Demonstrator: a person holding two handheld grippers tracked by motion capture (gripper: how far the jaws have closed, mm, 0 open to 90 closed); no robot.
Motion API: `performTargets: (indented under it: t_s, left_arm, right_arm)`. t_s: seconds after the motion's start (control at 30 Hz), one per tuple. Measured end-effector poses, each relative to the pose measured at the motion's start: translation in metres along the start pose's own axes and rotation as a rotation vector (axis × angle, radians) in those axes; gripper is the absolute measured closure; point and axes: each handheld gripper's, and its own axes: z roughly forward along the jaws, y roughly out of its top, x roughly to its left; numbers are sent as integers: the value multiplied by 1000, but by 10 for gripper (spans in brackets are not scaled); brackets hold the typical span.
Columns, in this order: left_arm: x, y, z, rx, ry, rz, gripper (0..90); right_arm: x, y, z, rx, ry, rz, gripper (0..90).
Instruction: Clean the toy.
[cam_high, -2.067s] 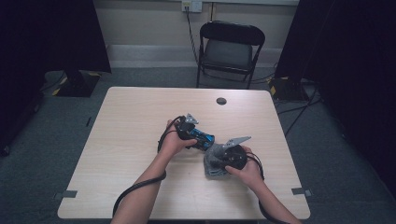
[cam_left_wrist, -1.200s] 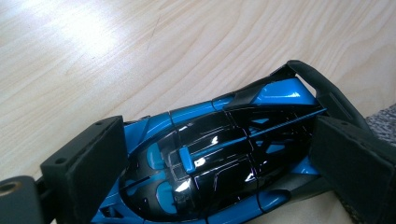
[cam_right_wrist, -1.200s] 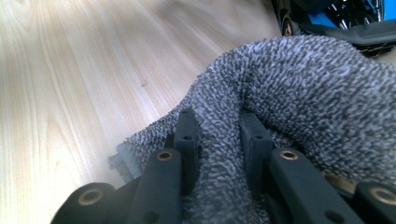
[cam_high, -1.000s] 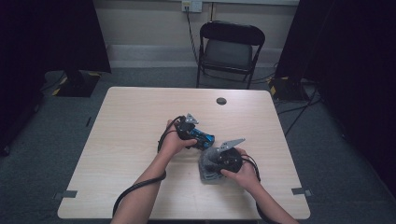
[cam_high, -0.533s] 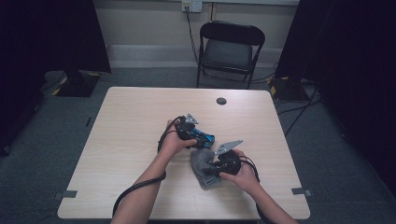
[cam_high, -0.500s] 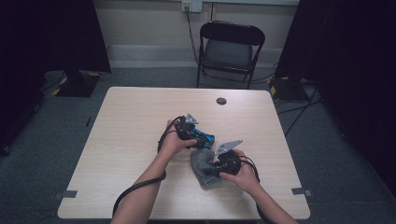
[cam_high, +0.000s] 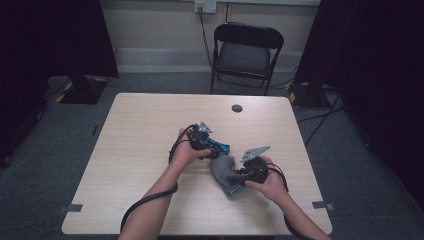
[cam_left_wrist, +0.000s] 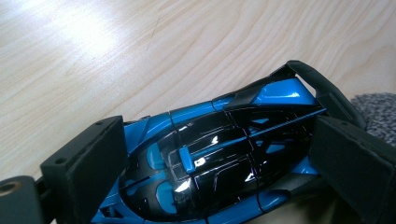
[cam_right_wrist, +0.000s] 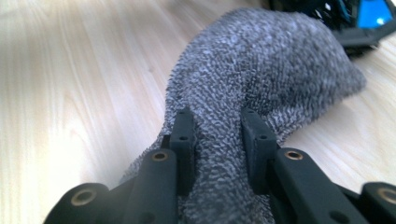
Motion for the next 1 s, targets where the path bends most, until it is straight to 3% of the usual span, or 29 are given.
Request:
performTargets:
  t_s: [0.5, 0.73, 0.9, 1.0]
  left_arm:
    - [0, 0, 0, 1, 1, -2, 41]
    - [-1, 0, 0, 0, 2, -1, 41]
    - [-1, 0, 0, 1, 2, -2, 41]
    - [-1, 0, 0, 0, 2, -2, 41]
  right_arm:
    - [-18, -10, -11, 17, -61, 60, 645]
    - [-20, -14, -15, 2, -109, 86, 602]
    - [-22, -20, -18, -9, -141, 126, 521]
    - [-22, -22, -22, -8, -157, 138, 528]
